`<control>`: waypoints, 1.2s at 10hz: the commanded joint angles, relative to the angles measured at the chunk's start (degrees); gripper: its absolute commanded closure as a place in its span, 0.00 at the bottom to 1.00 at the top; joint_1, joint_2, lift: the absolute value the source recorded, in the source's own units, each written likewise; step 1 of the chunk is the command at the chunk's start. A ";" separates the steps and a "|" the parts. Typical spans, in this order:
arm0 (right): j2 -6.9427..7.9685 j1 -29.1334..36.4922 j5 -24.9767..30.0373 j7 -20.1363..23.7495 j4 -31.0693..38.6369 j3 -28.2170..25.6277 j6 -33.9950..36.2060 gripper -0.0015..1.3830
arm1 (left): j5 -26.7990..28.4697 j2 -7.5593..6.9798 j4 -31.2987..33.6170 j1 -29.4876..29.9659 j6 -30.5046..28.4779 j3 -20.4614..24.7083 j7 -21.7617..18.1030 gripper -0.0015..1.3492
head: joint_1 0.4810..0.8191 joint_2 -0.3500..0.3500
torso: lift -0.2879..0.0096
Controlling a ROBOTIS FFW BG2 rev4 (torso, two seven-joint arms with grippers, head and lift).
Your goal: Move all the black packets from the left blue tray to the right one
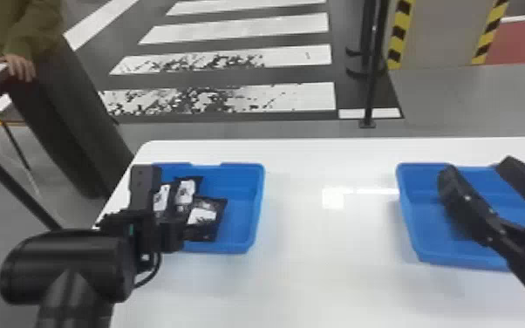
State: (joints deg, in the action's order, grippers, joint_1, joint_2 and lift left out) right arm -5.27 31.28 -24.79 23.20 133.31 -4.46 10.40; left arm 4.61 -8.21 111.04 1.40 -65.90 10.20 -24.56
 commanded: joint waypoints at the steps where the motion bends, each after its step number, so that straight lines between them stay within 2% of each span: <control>1: 0.00 0.07 -0.46 0.00 -0.22 0.00 0.00 0.11 | 0.30 0.04 -0.02 0.14 0.65 0.09 -0.05 0.80 | 0.63 0.76 | 0.50; 2: 0.00 0.07 -0.46 0.00 -0.22 0.00 0.00 0.11 | 0.53 0.21 -0.02 0.42 0.93 0.66 -0.05 0.90 | 0.63 0.76 | 0.50; 5: 0.00 0.07 -1.38 0.00 -0.64 0.00 0.00 0.11 | 2.93 0.21 -0.02 1.12 1.50 0.77 -0.22 0.90 | 0.63 0.78 | 0.50; 6: 0.00 0.07 -1.38 0.00 -0.64 0.00 0.00 0.11 | 3.05 0.21 0.12 1.40 3.89 0.89 -1.01 0.90 | 0.63 0.79 | 0.50; 8: 0.00 0.07 -1.38 0.00 -0.50 0.00 0.00 0.11 | 2.36 0.04 5.32 2.67 6.28 0.89 -1.45 0.90 | 0.63 0.79 | 0.50; 10: 0.00 -0.21 -1.72 0.09 -0.50 0.34 0.56 0.11 | -2.21 -0.31 12.49 5.62 8.25 1.11 -1.72 0.90 | 0.63 0.77 | 0.50; 12: 0.00 -3.16 -2.98 2.46 -3.03 0.80 2.25 0.11 | -8.61 -0.84 17.70 8.30 11.20 -1.86 -2.68 0.90 | 0.63 0.73 | 0.50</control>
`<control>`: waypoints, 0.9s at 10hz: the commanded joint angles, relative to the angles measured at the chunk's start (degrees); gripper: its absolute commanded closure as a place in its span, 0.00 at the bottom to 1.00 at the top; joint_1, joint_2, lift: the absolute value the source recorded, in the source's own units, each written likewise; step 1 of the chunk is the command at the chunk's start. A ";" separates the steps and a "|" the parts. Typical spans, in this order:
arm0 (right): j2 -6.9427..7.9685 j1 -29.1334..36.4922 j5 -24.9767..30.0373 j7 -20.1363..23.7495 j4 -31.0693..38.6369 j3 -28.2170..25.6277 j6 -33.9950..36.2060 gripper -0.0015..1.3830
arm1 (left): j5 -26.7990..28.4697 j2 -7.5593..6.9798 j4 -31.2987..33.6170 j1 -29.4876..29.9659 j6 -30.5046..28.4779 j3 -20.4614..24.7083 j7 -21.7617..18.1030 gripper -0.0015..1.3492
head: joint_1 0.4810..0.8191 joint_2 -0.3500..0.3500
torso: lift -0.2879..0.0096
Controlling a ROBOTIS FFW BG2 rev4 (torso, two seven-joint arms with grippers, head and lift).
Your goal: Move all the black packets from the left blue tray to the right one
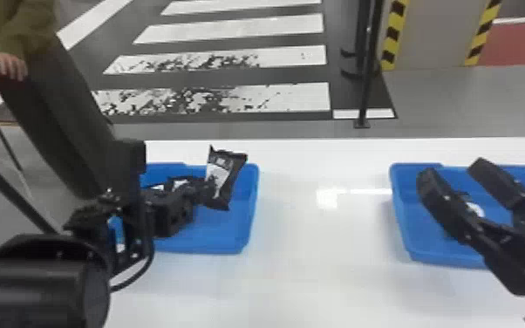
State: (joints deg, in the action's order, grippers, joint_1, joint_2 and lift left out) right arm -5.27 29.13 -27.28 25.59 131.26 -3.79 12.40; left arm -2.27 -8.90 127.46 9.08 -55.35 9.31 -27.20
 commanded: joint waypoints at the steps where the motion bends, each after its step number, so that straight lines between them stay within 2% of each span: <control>1: 0.08 -2.41 -1.28 0.87 -2.52 0.13 0.25 0.11 | -5.04 -0.42 3.81 1.89 0.79 -3.14 -0.22 0.90 | 0.63 0.69 | 0.50; 3: -0.09 -4.38 -2.77 1.83 -3.22 0.13 2.22 0.11 | -9.61 -0.95 5.92 2.59 1.50 -7.71 -0.66 0.90 | 0.63 0.56 | 0.50; 5: -0.27 -6.49 -3.34 2.98 -5.19 0.82 4.33 0.11 | -12.58 -1.56 5.92 1.75 1.92 -11.60 -0.84 0.90 | 0.63 0.49 | 0.50; 9: -0.80 -8.18 -5.63 3.33 -7.02 3.90 5.60 0.11 | -15.44 -2.53 5.92 -1.21 3.04 -17.99 -0.75 0.90 | 0.63 0.39 | 0.50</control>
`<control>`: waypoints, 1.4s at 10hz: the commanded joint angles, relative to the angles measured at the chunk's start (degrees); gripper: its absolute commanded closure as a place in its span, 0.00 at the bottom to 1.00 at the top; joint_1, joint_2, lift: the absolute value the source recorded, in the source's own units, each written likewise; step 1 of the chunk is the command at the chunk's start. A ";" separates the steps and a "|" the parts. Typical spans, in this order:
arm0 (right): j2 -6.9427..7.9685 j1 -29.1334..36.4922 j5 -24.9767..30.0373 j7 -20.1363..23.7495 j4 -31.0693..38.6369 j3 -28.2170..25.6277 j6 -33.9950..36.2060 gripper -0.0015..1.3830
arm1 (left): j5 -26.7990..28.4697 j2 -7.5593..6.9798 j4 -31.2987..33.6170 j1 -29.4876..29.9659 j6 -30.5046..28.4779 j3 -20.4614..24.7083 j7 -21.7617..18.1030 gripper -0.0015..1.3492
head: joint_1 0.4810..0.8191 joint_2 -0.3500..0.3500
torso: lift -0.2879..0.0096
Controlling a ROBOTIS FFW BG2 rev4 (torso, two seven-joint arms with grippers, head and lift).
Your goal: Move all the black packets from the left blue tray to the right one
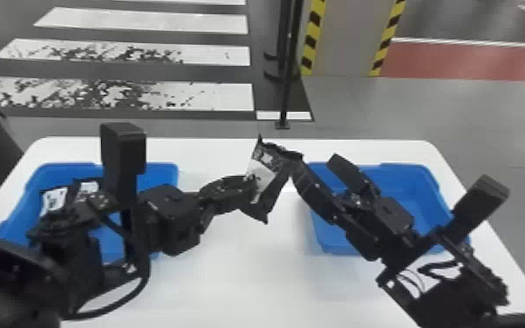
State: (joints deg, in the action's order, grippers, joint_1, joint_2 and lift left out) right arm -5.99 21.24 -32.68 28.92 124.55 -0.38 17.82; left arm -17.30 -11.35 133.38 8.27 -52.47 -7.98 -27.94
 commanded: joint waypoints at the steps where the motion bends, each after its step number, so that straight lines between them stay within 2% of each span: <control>1: -0.16 -0.85 -0.57 0.09 -1.02 0.84 0.18 0.11 | -0.87 -0.16 0.00 -0.68 0.30 -1.50 -0.01 0.90 | 0.63 0.38 | 0.50; 4: -0.43 -2.68 -0.11 0.00 -2.42 0.95 2.15 0.12 | -2.13 -0.34 0.00 -1.10 0.58 -2.53 -0.01 0.90 | 0.63 0.35 | 0.50; 5: -0.78 -3.24 0.00 0.09 -2.42 1.64 2.85 0.28 | -2.35 -0.34 -0.14 -1.10 0.58 -2.65 -0.01 0.90 | 0.63 0.35 | 0.50; 6: -1.13 -3.66 0.23 0.44 -2.70 2.43 2.85 0.66 | -2.47 -0.34 -0.14 -1.10 0.44 -2.88 -0.01 0.90 | 0.63 0.35 | 0.50; 7: -1.13 -3.94 0.34 0.53 -2.70 2.43 2.85 0.87 | -2.47 -0.34 -0.14 -1.24 0.44 -2.88 -0.01 0.90 | 0.63 0.36 | 0.50; 8: -1.13 -3.94 0.46 0.70 -2.56 2.43 2.71 0.92 | -2.47 -0.34 -0.14 -1.24 0.44 -2.88 -0.01 0.90 | 0.63 0.36 | 0.50; 11: -1.13 -3.80 0.00 1.32 -2.70 2.66 2.71 0.92 | -2.92 -0.25 -0.28 -0.96 1.14 -2.53 0.26 0.87 | 0.63 0.37 | 0.50; 12: -1.04 -3.80 -0.34 1.40 -2.70 2.66 2.71 0.92 | -3.50 -0.07 -0.56 -0.54 1.57 -2.19 0.61 0.70 | 0.63 0.37 | 0.50; 13: -1.04 -4.08 -0.68 1.32 -3.27 2.55 2.57 0.92 | -3.50 0.02 -0.56 0.16 1.14 -1.28 0.70 0.41 | 0.63 0.38 | 0.50; 14: -1.04 -4.65 -0.34 1.32 -4.11 1.64 2.29 0.92 | -3.61 0.28 -0.56 1.15 1.14 0.21 0.70 0.22 | 0.63 0.38 | 0.50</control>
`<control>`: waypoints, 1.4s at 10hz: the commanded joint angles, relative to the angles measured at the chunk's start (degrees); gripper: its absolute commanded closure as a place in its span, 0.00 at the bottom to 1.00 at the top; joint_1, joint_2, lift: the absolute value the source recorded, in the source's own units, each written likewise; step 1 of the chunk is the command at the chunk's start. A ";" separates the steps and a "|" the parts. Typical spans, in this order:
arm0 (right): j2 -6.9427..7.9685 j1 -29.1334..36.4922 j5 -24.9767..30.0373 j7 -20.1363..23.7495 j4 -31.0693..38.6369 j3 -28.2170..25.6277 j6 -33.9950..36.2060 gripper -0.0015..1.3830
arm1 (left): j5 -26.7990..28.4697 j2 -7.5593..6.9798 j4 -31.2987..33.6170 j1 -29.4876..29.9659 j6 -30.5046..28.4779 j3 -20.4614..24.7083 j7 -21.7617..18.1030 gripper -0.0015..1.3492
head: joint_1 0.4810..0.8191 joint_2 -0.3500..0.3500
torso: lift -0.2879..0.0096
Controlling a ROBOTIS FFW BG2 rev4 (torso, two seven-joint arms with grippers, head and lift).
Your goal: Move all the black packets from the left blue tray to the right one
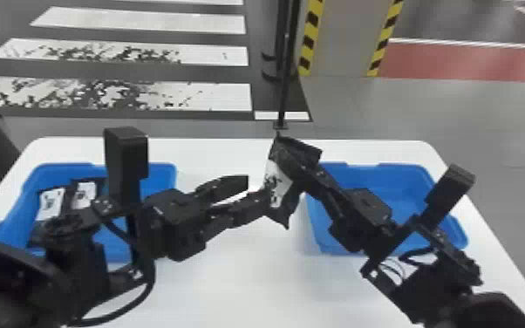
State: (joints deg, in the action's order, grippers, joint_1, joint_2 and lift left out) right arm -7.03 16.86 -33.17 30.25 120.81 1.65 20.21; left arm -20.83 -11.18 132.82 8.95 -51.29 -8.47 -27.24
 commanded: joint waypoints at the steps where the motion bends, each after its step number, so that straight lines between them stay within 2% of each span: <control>1: 0.00 -1.54 0.49 -0.02 -2.47 -1.76 -0.81 0.92 | -0.08 0.46 0.00 1.74 0.11 2.53 -0.01 0.14 | 0.63 0.39 | 0.50; 3: -0.53 -5.47 4.95 -0.11 -9.22 -7.13 -1.37 0.92 | -0.77 1.25 1.26 4.97 0.39 7.10 -0.10 0.12 | 0.63 0.38 | 0.50; 6: -1.67 -14.19 12.83 -1.16 -25.26 -15.59 -2.36 0.92 | -0.54 2.65 5.48 10.46 0.53 14.29 -0.01 0.12 | 0.63 0.32 | 0.50; 8: -2.20 -15.88 15.69 -3.18 -29.61 -18.67 -2.50 0.90 | -0.54 3.62 7.59 12.71 0.53 17.49 -0.01 0.12 | 0.63 0.23 | 0.50; 9: -2.29 -15.60 14.78 -3.45 -29.90 -18.67 -0.25 0.64 | -0.54 3.88 8.15 13.55 0.53 18.86 -0.01 0.12 | 0.63 0.21 | 0.50; 10: -2.20 -14.90 14.89 -3.45 -29.33 -18.56 0.17 0.25 | -0.08 4.15 8.44 14.11 0.81 20.01 -0.01 0.12 | 0.63 0.20 | 0.50; 11: -1.76 -12.50 16.26 -5.03 -25.54 -18.56 -1.09 0.03 | 0.37 4.32 8.58 14.25 0.95 20.69 -0.01 0.12 | 0.63 0.21 | 0.50; 13: -0.18 -1.25 23.57 -13.20 -4.30 -18.56 -3.62 0.11 | 2.43 4.50 8.44 14.11 0.81 21.38 0.17 0.12 | 0.63 0.22 | 0.50; 14: 0.96 2.40 23.12 -13.29 1.18 -18.44 -6.01 0.13 | 4.14 5.03 8.44 14.25 0.11 22.29 0.87 0.12 | 0.63 0.22 | 0.50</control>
State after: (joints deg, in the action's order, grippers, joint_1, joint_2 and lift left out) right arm -6.64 17.05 -10.17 16.85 118.42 -16.83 15.45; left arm -17.58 -6.40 141.30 23.13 -50.76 13.40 -26.37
